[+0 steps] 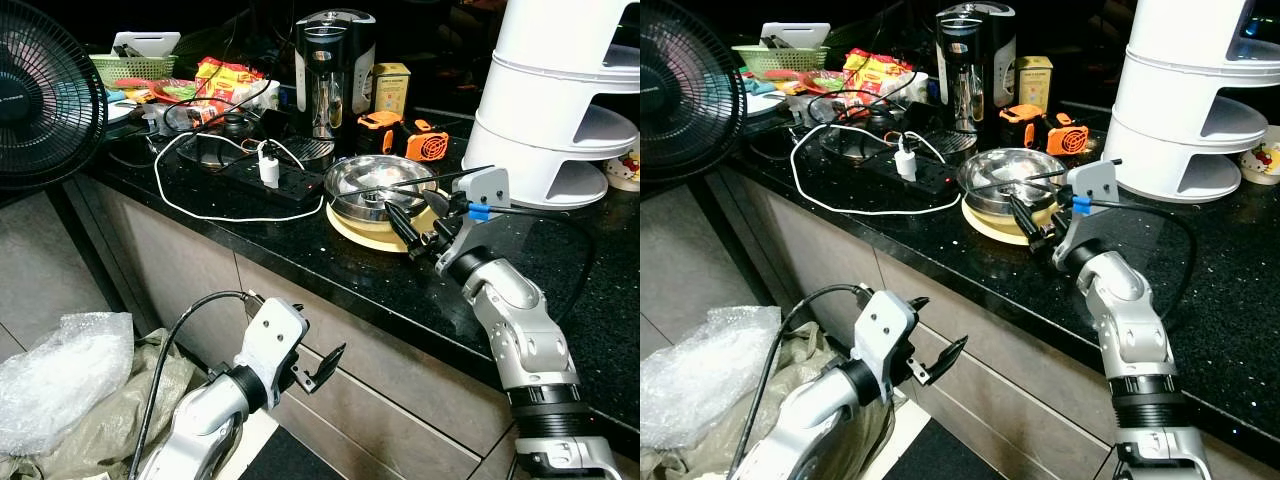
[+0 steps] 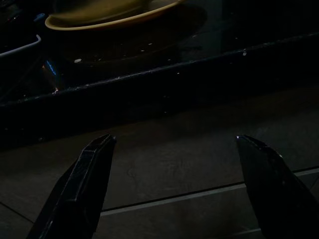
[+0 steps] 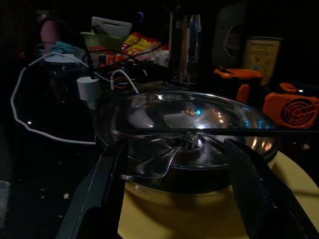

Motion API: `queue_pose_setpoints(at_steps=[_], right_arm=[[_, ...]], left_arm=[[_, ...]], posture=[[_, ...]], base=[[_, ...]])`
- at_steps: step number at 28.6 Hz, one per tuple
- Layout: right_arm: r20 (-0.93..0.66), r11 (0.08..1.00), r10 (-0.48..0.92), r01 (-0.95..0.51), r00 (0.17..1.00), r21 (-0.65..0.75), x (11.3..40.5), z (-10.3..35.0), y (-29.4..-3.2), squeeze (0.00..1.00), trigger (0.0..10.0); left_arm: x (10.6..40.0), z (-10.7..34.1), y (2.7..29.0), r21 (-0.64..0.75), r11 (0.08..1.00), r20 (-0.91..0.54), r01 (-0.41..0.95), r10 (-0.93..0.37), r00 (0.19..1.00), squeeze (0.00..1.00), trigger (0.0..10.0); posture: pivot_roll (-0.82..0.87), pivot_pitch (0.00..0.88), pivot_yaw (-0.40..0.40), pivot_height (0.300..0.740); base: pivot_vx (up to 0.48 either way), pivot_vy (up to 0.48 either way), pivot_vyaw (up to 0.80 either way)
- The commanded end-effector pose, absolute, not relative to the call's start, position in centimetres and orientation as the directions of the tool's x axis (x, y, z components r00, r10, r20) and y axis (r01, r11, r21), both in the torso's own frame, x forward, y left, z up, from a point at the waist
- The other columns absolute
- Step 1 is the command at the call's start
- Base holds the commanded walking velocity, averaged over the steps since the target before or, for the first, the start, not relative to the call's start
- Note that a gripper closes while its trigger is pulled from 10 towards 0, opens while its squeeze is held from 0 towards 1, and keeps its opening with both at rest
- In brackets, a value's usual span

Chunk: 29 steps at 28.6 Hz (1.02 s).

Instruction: Kitchen organization

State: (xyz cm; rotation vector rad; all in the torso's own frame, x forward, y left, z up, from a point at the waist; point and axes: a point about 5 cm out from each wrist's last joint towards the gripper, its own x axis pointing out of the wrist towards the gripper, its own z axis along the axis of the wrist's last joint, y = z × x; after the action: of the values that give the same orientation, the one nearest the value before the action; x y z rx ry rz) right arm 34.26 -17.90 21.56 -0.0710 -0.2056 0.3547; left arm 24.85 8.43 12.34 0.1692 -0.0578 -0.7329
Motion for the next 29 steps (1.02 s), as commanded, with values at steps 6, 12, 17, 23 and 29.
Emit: queue_pose_setpoints(at_steps=[6, 12, 17, 23, 29], right_arm=[[0.190, 0.932, 0.360, -0.341, 0.914, -0.123, 34.3, 21.5, -17.3, 0.00, 10.0], [0.195, 0.926, 0.374, -0.351, 0.907, -0.141, 34.3, 21.6, -16.9, 0.00, 0.0], [0.204, 0.925, 0.376, -0.352, 0.904, -0.143, 34.3, 21.7, -16.9, 0.00, 0.0], [0.214, 0.924, 0.378, -0.354, 0.901, -0.144, 34.3, 21.9, -16.7, 0.00, 0.0], [0.254, 0.926, 0.376, -0.350, 0.891, -0.141, 34.3, 22.9, -16.9, 0.00, 0.0]], left_arm=[[24.8, 12.0, 8.5, 0.164, 0.732, -0.028, 0.662, -0.667, 0.745, 0.00, 10.0], [24.8, 12.0, 8.5, 0.164, 0.732, -0.028, 0.662, -0.667, 0.745, 0.00, 10.0], [24.9, 12.0, 8.5, 0.166, 0.732, -0.028, 0.661, -0.667, 0.745, 0.00, 10.0], [24.9, 12.0, 8.4, 0.167, 0.732, -0.027, 0.661, -0.667, 0.745, 0.00, 10.0], [24.9, 12.0, 8.4, 0.167, 0.732, -0.026, 0.661, -0.667, 0.745, 0.00, 10.0]], posture=[[0.02, 0.000, 0.018, 0.740], [0.02, 0.000, 0.018, 0.740], [0.02, 0.000, 0.016, 0.740], [0.02, 0.000, 0.016, 0.740], [0.02, 0.000, 0.016, 0.740]], base=[[0.000, 0.000, 0.00], [0.000, 0.000, 0.00], [0.000, 0.000, 0.00], [0.000, 0.000, 0.00], [0.000, 0.000, 0.00]])
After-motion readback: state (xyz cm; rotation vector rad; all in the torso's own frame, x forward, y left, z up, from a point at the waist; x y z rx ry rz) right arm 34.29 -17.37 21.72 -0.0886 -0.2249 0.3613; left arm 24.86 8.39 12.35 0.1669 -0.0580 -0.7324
